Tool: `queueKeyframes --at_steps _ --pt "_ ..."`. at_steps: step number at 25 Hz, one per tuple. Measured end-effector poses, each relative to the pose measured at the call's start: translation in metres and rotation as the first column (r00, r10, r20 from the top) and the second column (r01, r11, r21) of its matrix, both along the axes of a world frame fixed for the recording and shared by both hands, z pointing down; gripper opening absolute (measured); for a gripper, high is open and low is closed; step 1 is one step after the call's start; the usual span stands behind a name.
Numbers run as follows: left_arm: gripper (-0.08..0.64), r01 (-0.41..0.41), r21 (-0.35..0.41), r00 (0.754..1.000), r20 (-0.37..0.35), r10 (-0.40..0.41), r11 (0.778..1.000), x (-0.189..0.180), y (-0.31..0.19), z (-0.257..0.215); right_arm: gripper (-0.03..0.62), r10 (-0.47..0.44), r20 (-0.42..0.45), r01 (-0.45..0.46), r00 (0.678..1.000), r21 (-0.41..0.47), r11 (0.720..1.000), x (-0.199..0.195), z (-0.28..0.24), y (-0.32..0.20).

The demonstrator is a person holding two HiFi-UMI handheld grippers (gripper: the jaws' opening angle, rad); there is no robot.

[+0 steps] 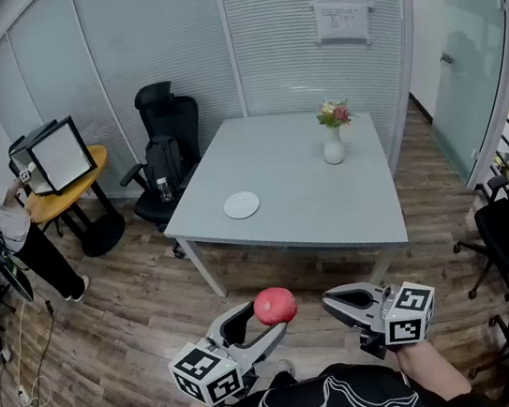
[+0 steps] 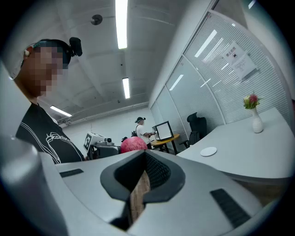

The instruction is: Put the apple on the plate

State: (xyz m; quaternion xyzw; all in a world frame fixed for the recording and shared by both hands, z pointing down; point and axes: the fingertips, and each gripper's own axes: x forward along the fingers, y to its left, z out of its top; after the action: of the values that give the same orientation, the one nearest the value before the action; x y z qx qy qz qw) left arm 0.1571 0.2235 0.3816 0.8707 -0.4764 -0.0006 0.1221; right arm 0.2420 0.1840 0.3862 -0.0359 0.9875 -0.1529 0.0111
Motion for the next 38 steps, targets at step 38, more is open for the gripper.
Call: queueKeyframes --at_steps 38 --pt "0.301 -0.006 -0.029 1.000 -0.017 0.006 1.000 -0.106 -0.108 0.016 0.008 0.042 -0.013 -0.043 0.999 -0.107 0.993 -0.110 0.025 -0.109"
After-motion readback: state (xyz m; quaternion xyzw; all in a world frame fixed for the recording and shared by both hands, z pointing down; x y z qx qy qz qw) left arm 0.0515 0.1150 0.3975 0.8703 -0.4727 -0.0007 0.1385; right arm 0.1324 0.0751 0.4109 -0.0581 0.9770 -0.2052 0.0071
